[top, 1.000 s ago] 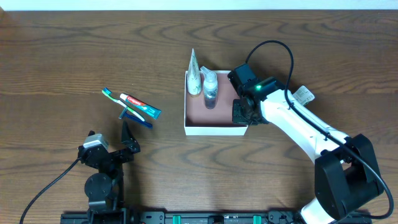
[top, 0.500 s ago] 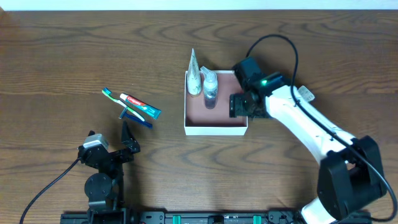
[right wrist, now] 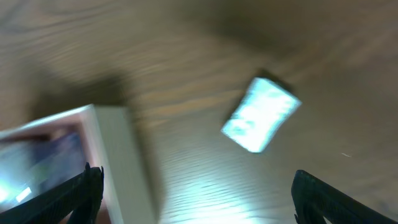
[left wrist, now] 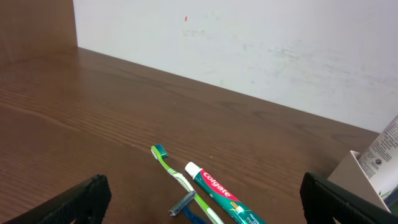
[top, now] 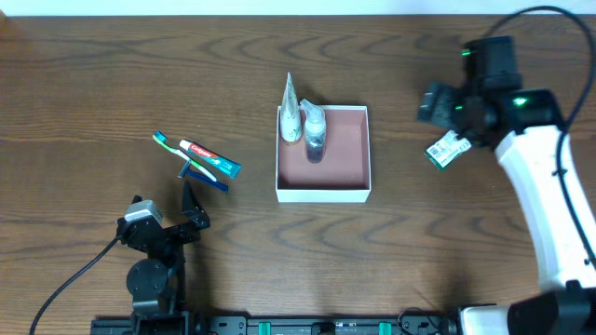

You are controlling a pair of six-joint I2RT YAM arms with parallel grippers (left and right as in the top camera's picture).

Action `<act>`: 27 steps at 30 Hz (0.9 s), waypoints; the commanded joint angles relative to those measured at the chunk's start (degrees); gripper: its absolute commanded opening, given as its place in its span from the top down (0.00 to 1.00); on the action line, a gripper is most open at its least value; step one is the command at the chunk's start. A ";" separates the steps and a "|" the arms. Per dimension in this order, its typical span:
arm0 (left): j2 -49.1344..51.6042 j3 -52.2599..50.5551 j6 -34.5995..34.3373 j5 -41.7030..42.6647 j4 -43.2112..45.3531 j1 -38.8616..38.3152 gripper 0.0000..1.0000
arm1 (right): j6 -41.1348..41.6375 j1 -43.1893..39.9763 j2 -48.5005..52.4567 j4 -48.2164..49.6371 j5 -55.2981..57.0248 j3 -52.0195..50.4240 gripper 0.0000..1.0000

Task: Pack container
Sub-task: 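Move the right gripper to the green soap box and grasp it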

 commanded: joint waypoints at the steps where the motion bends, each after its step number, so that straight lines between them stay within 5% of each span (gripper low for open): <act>1: -0.26 -1.20 1.18 -0.50 -2.10 0.24 0.02 | 0.74 -4.20 3.10 -0.92 -0.09 -1.73 0.05; 10: -0.26 -1.20 1.18 -0.50 -2.10 0.24 0.02 | 6.64 -9.07 10.67 2.54 -0.17 -8.15 0.01; 27: -0.26 -1.20 1.18 -0.50 -2.10 0.24 0.02 | 12.35 -8.94 13.62 23.58 -0.28 -21.64 0.01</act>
